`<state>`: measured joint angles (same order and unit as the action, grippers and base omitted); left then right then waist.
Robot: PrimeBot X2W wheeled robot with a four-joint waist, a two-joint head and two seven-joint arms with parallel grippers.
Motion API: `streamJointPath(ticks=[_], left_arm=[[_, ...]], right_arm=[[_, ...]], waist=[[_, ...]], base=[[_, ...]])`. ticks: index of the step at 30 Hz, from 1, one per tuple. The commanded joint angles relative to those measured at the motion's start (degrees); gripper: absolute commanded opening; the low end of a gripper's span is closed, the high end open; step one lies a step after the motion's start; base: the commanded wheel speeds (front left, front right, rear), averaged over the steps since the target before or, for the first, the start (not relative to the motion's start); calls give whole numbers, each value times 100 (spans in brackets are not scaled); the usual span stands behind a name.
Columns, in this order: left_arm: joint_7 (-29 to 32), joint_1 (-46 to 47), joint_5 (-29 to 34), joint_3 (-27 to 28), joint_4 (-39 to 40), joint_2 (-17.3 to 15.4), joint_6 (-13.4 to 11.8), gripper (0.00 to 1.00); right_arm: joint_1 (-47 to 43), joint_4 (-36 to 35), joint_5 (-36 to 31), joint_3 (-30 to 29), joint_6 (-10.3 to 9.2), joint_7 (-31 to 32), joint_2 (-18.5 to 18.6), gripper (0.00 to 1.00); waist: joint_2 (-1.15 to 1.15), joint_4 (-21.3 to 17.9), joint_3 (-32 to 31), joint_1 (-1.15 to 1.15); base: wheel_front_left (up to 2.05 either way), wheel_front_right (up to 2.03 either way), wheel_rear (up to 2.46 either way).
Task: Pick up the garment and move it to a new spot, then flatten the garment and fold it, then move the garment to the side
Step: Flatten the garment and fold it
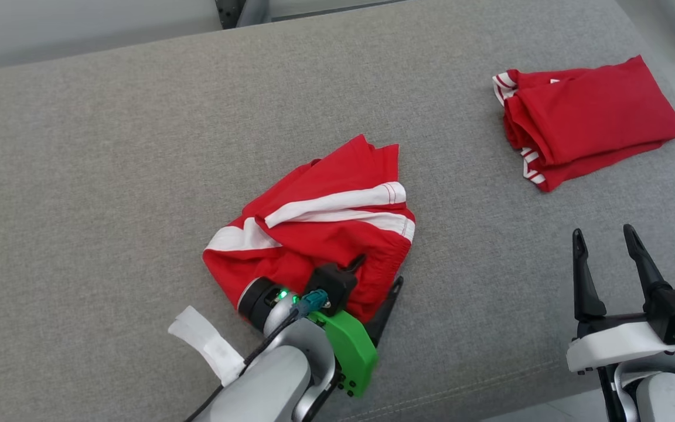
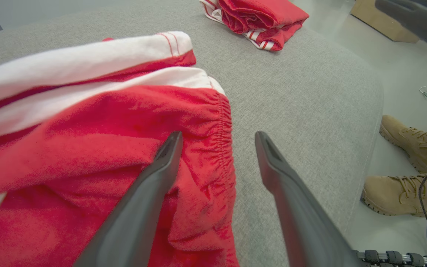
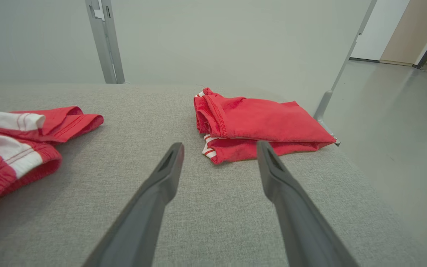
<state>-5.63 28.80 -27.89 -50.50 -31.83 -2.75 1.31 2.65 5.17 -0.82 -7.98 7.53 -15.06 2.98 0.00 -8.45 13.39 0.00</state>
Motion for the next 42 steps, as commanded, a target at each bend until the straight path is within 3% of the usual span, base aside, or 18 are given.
streamJointPath(ticks=[1,9,10,11,12,13,17,21,25,32,37,42], left_arm=[[13,113,-55,-35,-180,-34,-27,100],[122,206,-324,-342,-799,-41,-33,100],[136,211,-351,-397,-872,-42,-37,82],[138,212,-384,-449,-927,-43,-11,35],[159,211,-432,-502,-957,-43,34,11],[178,228,-472,-549,-972,-43,85,0],[198,367,-606,-606,-826,-92,317,0],[339,529,-484,-532,-351,-701,262,0],[900,461,-662,-446,806,-1607,385,0],[1927,459,-1794,-22,3337,-3466,596,0],[2081,716,-2266,-122,3973,-4479,610,0],[1671,1030,-2632,-741,3972,-5125,610,0]], right_arm=[[69,-31,-12,-15,-9,-14,-1,100],[114,16,34,-49,-9,-14,-7,100],[116,30,62,-33,-9,-14,-7,100],[123,45,73,-25,-9,-14,-7,100],[119,60,79,-31,-9,-14,-3,100],[120,68,91,-33,-9,-14,-4,100],[26,84,139,-88,-9,-14,-4,100],[-77,109,238,-141,-9,-14,-5,100],[-232,139,319,-224,-9,-14,-3,100],[-323,202,426,-264,-9,-14,-5,100],[-208,229,434,-201,-9,-14,-5,100],[-165,214,430,-214,-9,-14,-5,100]], waist=[[0,-155,181,0],[0,-66,195,0],[0,-54,182,0],[0,-42,165,0],[0,-23,139,0],[0,-6,117,0],[0,51,-26,0],[0,76,-197,0],[0,111,-324,0],[0,186,-463,0],[0,183,-510,0],[0,193,-487,0]], base=[[0,0,0],[0,0,0],[0,0,0],[0,0,0],[0,0,0],[0,0,0],[0,0,0],[0,0,0],[0,0,0],[0,0,0],[0,0,0],[0,0,0]])
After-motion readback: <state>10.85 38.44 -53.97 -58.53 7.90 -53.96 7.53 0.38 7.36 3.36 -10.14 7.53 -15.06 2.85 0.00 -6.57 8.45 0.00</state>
